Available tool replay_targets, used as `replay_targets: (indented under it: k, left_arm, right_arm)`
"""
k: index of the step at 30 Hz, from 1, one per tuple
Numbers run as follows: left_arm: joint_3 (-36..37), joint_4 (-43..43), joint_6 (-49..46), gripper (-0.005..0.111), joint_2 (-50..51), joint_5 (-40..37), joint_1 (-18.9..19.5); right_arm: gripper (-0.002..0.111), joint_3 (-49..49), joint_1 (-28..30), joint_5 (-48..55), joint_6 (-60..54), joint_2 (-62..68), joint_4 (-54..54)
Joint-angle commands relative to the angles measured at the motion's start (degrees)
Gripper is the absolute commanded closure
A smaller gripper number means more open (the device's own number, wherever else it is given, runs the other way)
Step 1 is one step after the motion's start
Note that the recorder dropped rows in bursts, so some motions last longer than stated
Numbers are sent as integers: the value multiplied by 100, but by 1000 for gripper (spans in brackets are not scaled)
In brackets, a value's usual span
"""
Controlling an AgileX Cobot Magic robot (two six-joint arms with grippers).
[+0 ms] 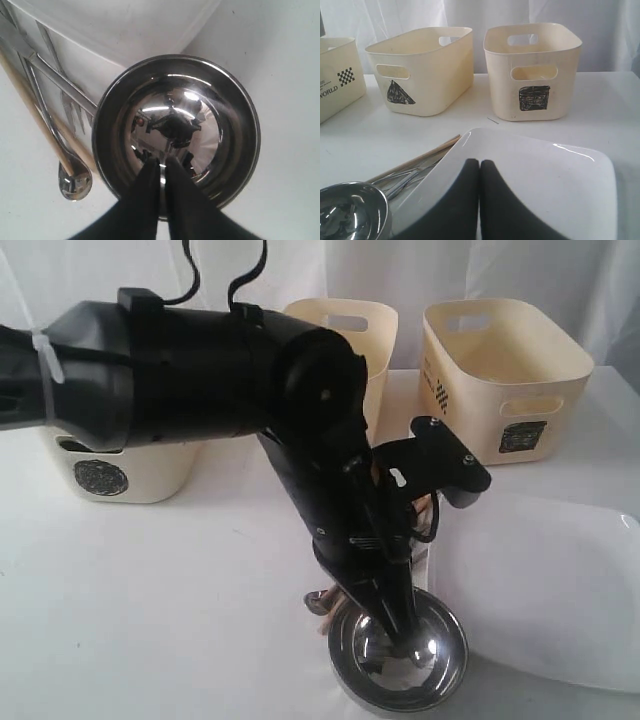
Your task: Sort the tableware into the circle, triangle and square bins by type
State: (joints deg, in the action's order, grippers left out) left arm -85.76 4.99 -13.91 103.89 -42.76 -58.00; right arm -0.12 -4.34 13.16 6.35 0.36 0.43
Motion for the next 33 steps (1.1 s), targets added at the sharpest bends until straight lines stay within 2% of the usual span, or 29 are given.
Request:
replay_targets:
  k: [1, 4, 6, 15, 33]
  left_arm:
    - [5, 125, 64, 74, -65, -193, 154]
    - [5, 125, 207, 54, -65, -101, 313]
    - [5, 125, 246, 49, -52, -3, 380]
    - [5, 102, 306, 49, -52, 120, 548]
    - [5, 521, 370, 49, 425, 144, 528]
  right_arm:
    - [108, 12, 37, -52, -5, -36, 0]
    - [108, 12, 37, -52, -5, -36, 0]
    - [108, 12, 37, -40, -5, -36, 0]
    - [108, 12, 37, -40, -5, -36, 0]
    - [108, 12, 37, -40, -5, -36, 0]
